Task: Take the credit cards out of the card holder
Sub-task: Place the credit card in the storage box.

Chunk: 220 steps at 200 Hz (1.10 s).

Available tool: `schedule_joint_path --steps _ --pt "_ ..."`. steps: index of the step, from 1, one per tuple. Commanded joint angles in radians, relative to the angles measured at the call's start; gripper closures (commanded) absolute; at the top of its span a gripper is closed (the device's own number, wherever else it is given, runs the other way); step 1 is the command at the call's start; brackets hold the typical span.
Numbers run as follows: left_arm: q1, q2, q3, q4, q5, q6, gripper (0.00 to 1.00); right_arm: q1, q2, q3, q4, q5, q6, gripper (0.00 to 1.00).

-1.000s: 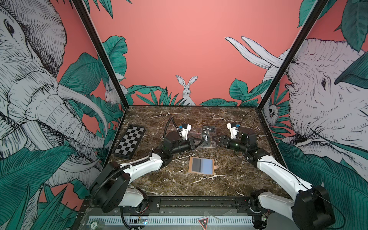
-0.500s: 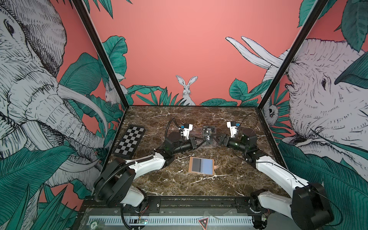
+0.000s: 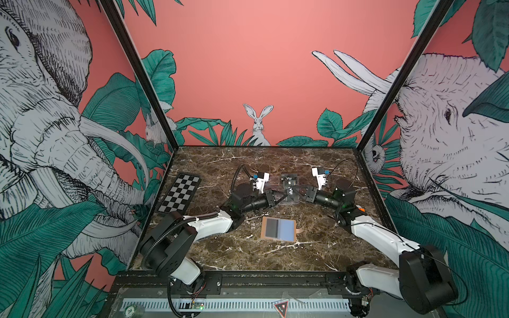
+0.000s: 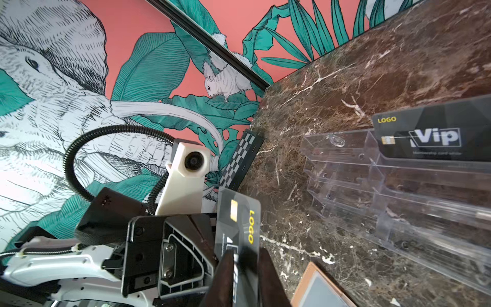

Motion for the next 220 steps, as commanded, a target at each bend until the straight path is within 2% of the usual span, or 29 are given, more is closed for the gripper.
schedule_joint_path --steps 1,12,22,39,77,99,124,156,179,220 --pt "-0.004 0.015 0.012 0.078 0.025 -0.026 1.0 0.005 -0.003 -0.006 0.078 -0.076 0.006 0.93" --pt "-0.004 0.027 0.013 0.101 0.033 -0.033 1.0 0.005 -0.007 -0.003 0.055 -0.079 -0.006 1.0" --pt "-0.004 0.034 0.012 0.127 0.038 -0.041 1.0 0.005 -0.01 0.001 0.024 -0.077 -0.024 1.0" --pt "-0.002 0.035 0.007 0.134 0.036 -0.034 0.84 0.005 -0.018 0.007 -0.015 -0.075 -0.046 1.0" --pt "-0.001 -0.01 -0.012 0.051 0.009 0.046 0.43 0.0 -0.056 0.032 -0.154 -0.049 -0.137 1.0" --pt "0.01 -0.062 -0.02 -0.048 -0.012 0.115 0.29 -0.003 -0.088 0.061 -0.269 -0.025 -0.227 1.0" --pt "0.02 -0.175 -0.019 -0.312 -0.114 0.279 0.15 -0.002 -0.106 0.155 -0.515 0.055 -0.416 1.0" --pt "0.019 -0.314 0.016 -0.625 -0.269 0.485 0.06 -0.003 -0.086 0.268 -0.69 0.135 -0.589 1.0" --pt "0.019 -0.384 0.024 -0.739 -0.359 0.579 0.01 -0.003 -0.051 0.329 -0.761 0.159 -0.68 1.0" --pt "0.02 -0.486 0.03 -0.844 -0.471 0.718 0.01 -0.002 0.007 0.417 -0.872 0.173 -0.89 1.0"
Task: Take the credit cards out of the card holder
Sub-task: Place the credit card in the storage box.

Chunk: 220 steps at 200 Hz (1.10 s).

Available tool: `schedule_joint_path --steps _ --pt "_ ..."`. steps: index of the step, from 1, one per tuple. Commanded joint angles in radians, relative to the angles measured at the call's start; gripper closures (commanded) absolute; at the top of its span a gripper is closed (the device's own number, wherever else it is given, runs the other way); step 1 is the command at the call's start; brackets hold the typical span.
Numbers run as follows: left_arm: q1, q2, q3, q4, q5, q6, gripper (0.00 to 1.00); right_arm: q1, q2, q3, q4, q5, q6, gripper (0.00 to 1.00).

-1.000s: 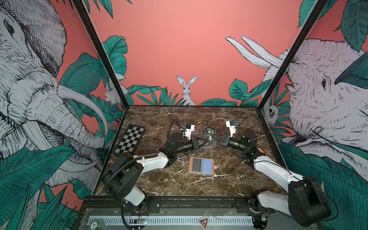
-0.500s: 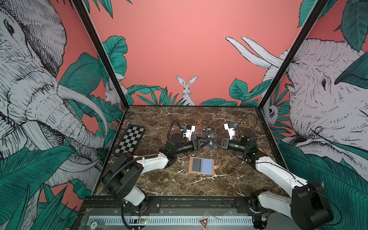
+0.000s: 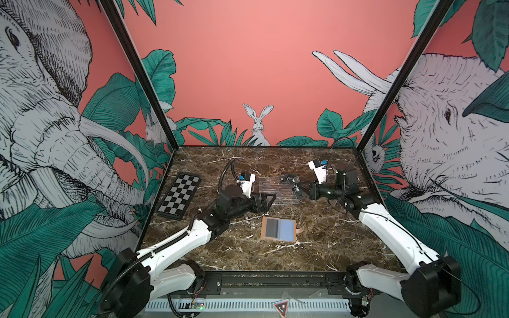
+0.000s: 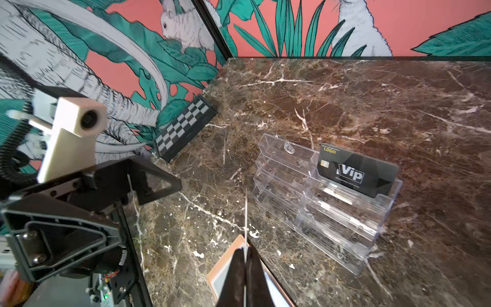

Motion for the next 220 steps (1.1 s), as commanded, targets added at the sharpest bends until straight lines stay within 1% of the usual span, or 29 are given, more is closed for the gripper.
schedule_joint_path --steps 1,27,48,85,114,123,146,171,193,220 --pt "0.005 -0.06 0.031 -0.126 -0.107 0.144 0.01 0.0 0.024 0.044 -0.093 0.024 -0.201 1.0" --pt "0.005 -0.101 0.018 -0.149 -0.119 0.222 0.01 0.003 0.042 0.051 -0.1 0.039 -0.402 1.0" --pt "0.005 -0.127 -0.01 -0.145 -0.112 0.248 0.01 0.006 0.08 0.086 -0.15 0.071 -0.577 1.0" --pt "0.005 -0.165 -0.082 -0.105 -0.091 0.269 0.01 0.014 0.207 0.224 -0.322 0.098 -0.911 1.0" --pt "0.005 -0.191 -0.137 -0.082 -0.07 0.274 0.01 0.015 0.342 0.355 -0.447 0.105 -1.133 1.0" --pt "0.004 -0.196 -0.153 -0.074 -0.064 0.272 0.01 0.017 0.388 0.425 -0.492 0.107 -1.193 1.0" --pt "0.004 -0.208 -0.185 -0.057 -0.057 0.256 0.01 0.016 0.516 0.535 -0.555 0.123 -1.279 1.0" --pt "0.005 -0.209 -0.204 -0.047 -0.053 0.254 0.01 0.016 0.613 0.651 -0.63 0.122 -1.352 1.0" --pt "0.005 -0.203 -0.209 -0.05 -0.055 0.25 0.01 0.016 0.68 0.732 -0.675 0.137 -1.388 1.0" --pt "0.005 -0.18 -0.217 -0.032 -0.048 0.23 0.01 0.016 0.727 0.798 -0.697 0.131 -1.415 1.0"
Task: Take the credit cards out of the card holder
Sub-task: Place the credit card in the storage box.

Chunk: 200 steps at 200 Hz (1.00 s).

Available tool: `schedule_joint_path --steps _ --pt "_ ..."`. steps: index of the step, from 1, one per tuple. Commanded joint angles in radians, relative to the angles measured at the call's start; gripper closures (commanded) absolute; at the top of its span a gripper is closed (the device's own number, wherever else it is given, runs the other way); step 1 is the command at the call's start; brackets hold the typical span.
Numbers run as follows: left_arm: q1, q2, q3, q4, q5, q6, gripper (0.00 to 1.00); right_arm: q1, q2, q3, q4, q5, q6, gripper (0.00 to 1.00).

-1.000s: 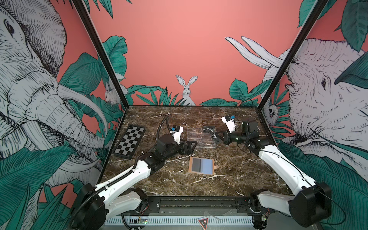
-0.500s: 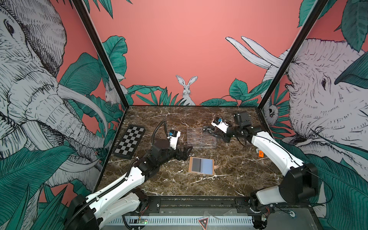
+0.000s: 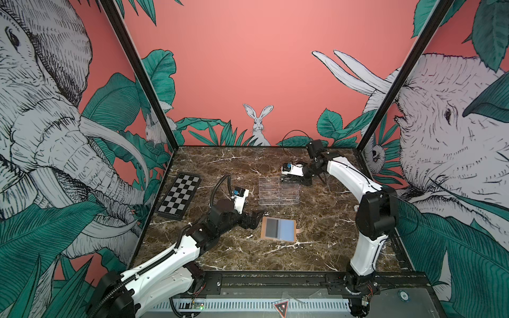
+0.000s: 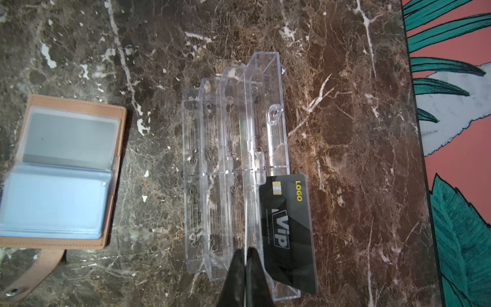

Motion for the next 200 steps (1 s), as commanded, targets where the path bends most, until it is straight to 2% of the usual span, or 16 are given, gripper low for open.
schedule_joint_path --steps 1,90,200 --pt "0.005 0.009 -0.023 0.039 0.013 -0.015 0.01 0.005 0.019 0.062 -0.073 -0.003 -0.066 1.0" --pt "0.005 0.082 -0.016 0.081 0.039 -0.046 0.02 0.005 0.148 0.26 -0.192 0.0 -0.119 1.0" --pt "0.005 0.086 -0.035 0.089 0.05 -0.067 0.03 0.011 0.214 0.288 -0.199 0.003 -0.12 1.0"
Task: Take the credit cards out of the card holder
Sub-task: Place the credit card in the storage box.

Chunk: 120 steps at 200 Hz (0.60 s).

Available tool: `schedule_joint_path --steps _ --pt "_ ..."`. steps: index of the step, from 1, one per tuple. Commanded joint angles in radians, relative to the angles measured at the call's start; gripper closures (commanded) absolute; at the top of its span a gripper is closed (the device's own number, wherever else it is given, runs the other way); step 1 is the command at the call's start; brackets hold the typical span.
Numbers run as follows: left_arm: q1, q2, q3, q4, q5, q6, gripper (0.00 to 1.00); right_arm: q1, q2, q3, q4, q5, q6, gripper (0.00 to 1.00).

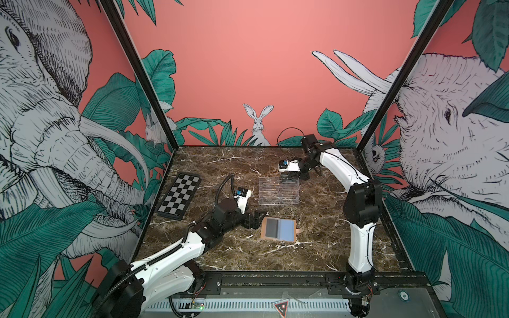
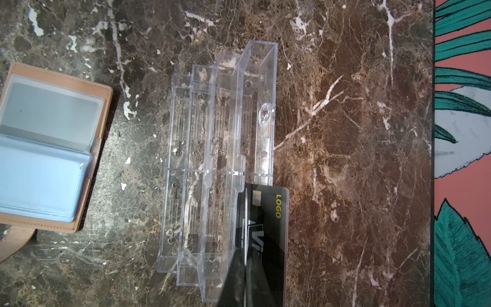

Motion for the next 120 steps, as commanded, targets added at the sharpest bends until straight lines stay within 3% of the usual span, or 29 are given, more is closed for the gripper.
schedule_joint_path --steps 1,69,120 --pt "0.004 -0.001 -0.023 0.026 0.011 -0.011 0.03 0.011 0.03 0.028 -0.029 -0.006 -0.007 1.0" --pt "0.005 0.013 -0.031 0.045 0.024 -0.028 0.03 0.017 0.054 0.051 -0.033 0.015 0.012 1.0" --pt "0.005 0.041 -0.025 0.063 0.055 -0.048 0.04 0.017 0.022 0.067 0.059 0.046 0.081 0.74"
